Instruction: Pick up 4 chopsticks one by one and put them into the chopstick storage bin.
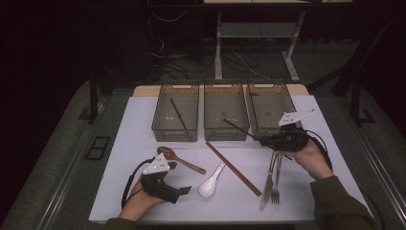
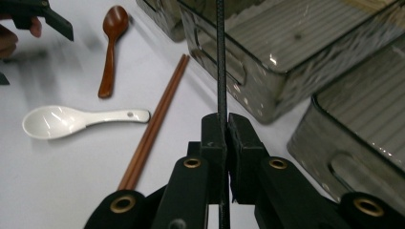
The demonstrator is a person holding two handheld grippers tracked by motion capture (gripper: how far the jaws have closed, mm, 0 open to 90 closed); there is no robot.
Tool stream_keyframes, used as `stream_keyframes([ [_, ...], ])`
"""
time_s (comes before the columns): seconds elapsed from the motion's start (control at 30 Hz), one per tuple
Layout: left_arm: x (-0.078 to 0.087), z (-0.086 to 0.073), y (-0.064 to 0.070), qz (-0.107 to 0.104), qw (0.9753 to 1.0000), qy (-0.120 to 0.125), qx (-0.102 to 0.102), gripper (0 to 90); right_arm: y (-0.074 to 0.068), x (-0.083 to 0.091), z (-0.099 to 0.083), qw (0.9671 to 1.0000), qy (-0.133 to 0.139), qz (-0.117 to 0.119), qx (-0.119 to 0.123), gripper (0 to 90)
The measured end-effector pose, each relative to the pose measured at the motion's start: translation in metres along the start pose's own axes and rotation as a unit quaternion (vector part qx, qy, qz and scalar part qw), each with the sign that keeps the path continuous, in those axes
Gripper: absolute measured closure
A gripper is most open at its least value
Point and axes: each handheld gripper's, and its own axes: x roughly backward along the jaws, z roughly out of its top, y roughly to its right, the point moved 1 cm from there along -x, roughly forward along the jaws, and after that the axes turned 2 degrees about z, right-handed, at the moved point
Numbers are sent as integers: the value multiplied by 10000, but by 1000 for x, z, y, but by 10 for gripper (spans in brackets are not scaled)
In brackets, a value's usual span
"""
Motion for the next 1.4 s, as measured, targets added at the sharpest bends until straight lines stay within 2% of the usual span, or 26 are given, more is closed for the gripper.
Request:
stream_keyframes([
  [0.43, 1, 1, 1, 12, 10000, 30, -13, 0, -13, -25, 32, 10000, 36, 36, 35, 853],
  [0.67, 1, 1, 1, 41, 10000, 50, -9, 0, -15, -36, 40, 9999, 76, 64, -90, 853],
  [1.03, 1, 2, 1, 25, 10000, 86, -10, 0, -18, -57, 69, 9999, -37, -92, -38, 853],
  [1.4, 2, 2, 2, 6, 9999, 110, -7, 0, -25, -89, 105, 9997, -204, -137, 32, 853],
])
